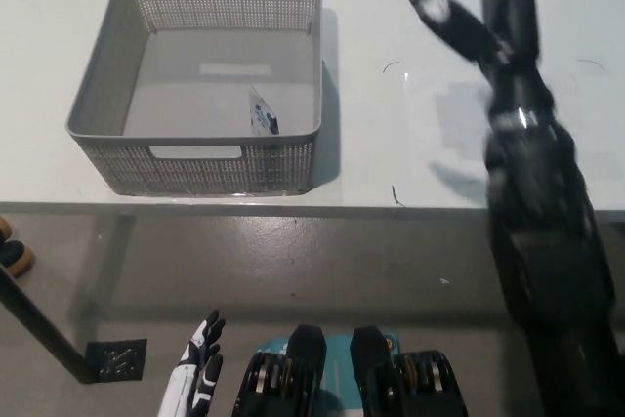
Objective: Use the right hand to pick up a shampoo and place it into a container on the left side
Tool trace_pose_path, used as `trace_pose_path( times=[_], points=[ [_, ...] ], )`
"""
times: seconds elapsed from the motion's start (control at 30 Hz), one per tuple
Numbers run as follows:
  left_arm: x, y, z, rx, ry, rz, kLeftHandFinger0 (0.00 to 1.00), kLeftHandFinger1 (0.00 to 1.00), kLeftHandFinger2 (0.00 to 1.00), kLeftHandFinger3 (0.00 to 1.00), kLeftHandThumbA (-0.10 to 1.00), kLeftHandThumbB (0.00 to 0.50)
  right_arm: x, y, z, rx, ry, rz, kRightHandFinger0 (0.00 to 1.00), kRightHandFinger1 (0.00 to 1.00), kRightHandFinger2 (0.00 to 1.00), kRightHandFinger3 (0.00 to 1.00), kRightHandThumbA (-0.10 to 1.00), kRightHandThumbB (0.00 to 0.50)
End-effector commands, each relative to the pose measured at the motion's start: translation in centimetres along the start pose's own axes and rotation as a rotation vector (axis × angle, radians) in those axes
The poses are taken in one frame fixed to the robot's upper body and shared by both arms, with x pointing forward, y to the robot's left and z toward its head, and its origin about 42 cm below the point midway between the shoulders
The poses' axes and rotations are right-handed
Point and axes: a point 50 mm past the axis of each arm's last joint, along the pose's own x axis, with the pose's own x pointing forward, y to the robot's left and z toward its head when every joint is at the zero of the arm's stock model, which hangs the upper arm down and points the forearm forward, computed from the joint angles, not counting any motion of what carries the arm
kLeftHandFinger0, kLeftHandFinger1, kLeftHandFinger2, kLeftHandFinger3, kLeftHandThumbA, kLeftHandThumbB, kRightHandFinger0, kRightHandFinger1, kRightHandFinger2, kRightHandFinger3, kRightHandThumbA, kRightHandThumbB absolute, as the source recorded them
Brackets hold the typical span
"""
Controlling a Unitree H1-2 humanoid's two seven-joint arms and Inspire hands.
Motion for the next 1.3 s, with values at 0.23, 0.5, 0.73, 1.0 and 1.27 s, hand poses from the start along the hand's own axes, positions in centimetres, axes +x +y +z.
trace_pose_path(
  times=[0.23,0.5,0.73,1.0,1.27],
  points=[
    [1.1,0.8,0.9,-0.010,-0.070,0.001,1.00,1.00,1.00,1.00,1.00,0.288,-18.0,-2.2,0.5,0.015,0.107,0.020,1.00,1.00,1.00,1.00,1.00,0.374],
    [2.0,0.5,1.3,-0.023,-0.087,-0.029,1.00,1.00,1.00,1.00,1.00,0.239,-26.9,-2.5,-3.8,0.101,0.360,0.023,1.00,1.00,1.00,1.00,1.00,0.319],
    [2.2,0.9,1.3,-0.013,-0.090,-0.019,1.00,1.00,1.00,1.00,1.00,0.257,-31.5,-2.3,-7.5,0.157,0.533,0.024,1.00,1.00,1.00,1.00,0.98,0.393],
    [1.3,1.0,0.5,-0.014,-0.052,-0.004,1.00,1.00,1.00,1.00,1.00,0.273,-32.7,-2.7,-9.2,0.163,0.596,0.011,1.00,1.00,1.00,1.00,1.00,0.418],
    [0.8,1.6,-0.2,-0.012,-0.022,0.011,1.00,1.00,1.00,1.00,1.00,0.259,-32.5,-2.6,-9.9,0.183,0.598,0.017,1.00,1.00,1.00,1.00,0.96,0.334]
  ],
)
